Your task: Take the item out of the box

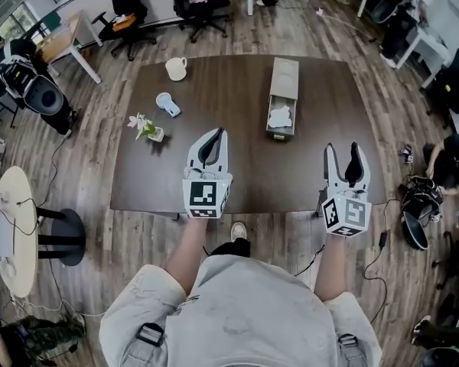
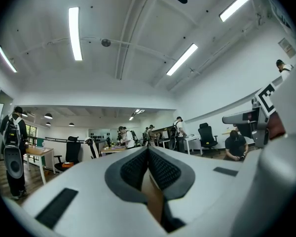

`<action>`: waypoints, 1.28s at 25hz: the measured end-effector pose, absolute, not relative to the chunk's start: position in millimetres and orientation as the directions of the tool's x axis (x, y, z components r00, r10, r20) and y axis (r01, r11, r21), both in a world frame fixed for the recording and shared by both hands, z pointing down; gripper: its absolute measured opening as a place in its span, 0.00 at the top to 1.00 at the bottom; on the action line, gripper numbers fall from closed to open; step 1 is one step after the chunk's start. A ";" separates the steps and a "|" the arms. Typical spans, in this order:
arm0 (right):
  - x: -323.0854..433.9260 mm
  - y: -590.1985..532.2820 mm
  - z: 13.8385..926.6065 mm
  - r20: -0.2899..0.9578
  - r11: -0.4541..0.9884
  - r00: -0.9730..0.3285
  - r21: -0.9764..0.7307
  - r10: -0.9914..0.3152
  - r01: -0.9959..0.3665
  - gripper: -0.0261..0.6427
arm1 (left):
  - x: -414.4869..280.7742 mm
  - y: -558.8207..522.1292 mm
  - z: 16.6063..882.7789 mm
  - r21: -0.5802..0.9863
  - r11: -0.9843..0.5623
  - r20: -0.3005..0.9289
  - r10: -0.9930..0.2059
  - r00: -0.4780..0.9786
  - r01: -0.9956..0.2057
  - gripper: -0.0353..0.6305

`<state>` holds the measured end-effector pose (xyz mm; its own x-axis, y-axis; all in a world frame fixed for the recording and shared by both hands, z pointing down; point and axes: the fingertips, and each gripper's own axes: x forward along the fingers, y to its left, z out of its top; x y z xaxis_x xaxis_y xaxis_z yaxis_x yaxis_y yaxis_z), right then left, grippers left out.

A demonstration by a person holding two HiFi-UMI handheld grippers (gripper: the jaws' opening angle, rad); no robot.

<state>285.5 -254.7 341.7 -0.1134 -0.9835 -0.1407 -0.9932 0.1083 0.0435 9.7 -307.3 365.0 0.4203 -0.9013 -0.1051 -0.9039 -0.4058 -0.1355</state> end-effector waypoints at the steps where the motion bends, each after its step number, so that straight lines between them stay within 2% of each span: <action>1: 277.9 -267.4 338.3 -0.143 0.117 -0.124 0.053 -0.982 -0.992 0.55 | 2.0 -318.7 363.7 -0.132 -0.398 -0.109 -0.905 0.412 -0.908 0.94; 15: 231.3 -386.8 329.2 -0.172 0.148 -0.161 0.086 -0.972 -0.985 0.55 | -58.2 -425.3 361.6 -0.125 -0.341 -0.133 -0.925 0.356 -0.932 0.94; 32: 257.1 -456.6 337.6 -0.172 0.169 -0.181 0.081 -0.968 -0.982 0.56 | -31.2 -487.5 368.7 -0.128 -0.335 -0.128 -0.928 0.351 -0.933 0.94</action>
<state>257.1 -456.6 337.6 -0.1807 -0.9684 -0.1720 -0.9823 0.1688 0.0813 -31.2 -487.5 368.7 0.3505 -0.9278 -0.1275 -0.9335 -0.3350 -0.1281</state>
